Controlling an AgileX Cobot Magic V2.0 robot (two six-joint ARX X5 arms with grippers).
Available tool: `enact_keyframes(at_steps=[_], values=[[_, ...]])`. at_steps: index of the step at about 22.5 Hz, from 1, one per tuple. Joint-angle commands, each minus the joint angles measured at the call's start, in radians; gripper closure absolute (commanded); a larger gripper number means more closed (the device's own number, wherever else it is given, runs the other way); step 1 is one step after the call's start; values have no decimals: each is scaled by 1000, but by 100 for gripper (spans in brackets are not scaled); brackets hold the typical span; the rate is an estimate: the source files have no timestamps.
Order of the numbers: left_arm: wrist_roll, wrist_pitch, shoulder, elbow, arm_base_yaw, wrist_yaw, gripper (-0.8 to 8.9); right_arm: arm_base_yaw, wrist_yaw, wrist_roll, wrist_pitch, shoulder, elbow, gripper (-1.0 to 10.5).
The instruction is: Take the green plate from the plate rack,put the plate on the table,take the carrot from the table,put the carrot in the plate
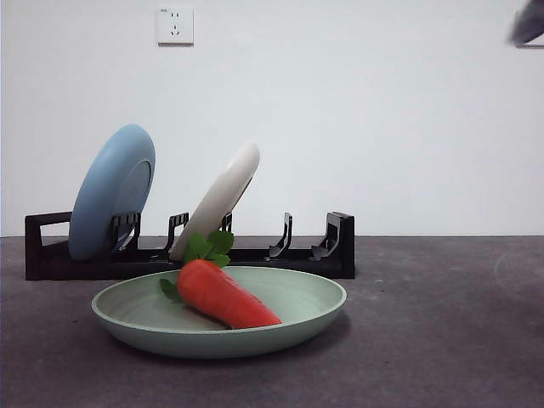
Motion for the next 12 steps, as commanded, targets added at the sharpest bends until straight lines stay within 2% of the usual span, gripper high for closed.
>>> enact_keyframes(at_steps=[1,2,3,6,8,12], values=[[-12,-5,-1,-3,-3,44,474,2,-27,0,-42,-33,-1,474],[-13,-9,-1,-3,-3,53,497,2,-39,0,-56,-41,-1,541],[-14,-15,-1,-3,-3,67,566,2,-55,0,-68,-49,-1,626],[-15,-27,-1,-3,-3,99,827,2,-72,-2,-87,-61,-1,865],[-21,-35,-1,-3,-3,110,822,2,-79,-6,-89,-61,-1,957],[-26,-42,-1,-3,-3,125,822,2,-77,-12,-89,-60,-1,959]])
